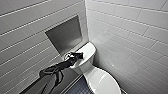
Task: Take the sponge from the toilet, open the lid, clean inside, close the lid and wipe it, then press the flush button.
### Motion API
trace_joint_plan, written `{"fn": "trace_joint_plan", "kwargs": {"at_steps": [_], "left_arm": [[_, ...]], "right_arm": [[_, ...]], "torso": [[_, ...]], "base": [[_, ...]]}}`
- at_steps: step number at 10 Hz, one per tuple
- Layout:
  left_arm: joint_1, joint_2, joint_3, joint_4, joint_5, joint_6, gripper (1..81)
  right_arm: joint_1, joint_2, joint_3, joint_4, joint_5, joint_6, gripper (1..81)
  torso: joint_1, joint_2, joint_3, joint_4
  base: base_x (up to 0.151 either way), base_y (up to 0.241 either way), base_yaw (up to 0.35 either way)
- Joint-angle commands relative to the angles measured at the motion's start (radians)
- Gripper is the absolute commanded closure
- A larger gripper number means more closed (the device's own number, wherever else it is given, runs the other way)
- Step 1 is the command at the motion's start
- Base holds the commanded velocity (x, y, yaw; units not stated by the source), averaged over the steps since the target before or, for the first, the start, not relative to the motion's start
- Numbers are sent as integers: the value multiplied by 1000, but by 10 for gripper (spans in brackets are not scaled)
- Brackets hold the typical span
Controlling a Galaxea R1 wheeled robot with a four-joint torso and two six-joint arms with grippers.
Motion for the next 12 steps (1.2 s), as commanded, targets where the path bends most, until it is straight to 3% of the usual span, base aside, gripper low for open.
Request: {"fn": "trace_joint_plan", "kwargs": {"at_steps": [1, 4, 5, 8, 12], "left_arm": [[-89, 18, 13, 17, 178, -7, 811], [-207, 18, 39, -29, 216, -8, 811], [-256, 1, 82, -65, 265, -8, 811], [-313, -126, 312, -143, 302, -8, 811], [-335, -284, 554, -155, 302, -8, 811]], "right_arm": [[-41, 16, 18, -20, -78, -4, 811], [-40, 16, 18, -21, -78, -4, 811], [-38, 16, 16, -20, -78, -4, 811], [-38, 16, 16, -20, -78, -4, 811], [-38, 16, 14, -21, -78, -4, 811]], "torso": [[0, 0, 0, 0], [0, 0, 0, 0], [-1, 0, 0, 0], [-1, 0, 0, 0], [-1, 0, 0, 0]], "base": [[0, 0, 0], [0, 0, 0], [0, 0, 0], [0, 0, 0], [0, 0, 0]]}}
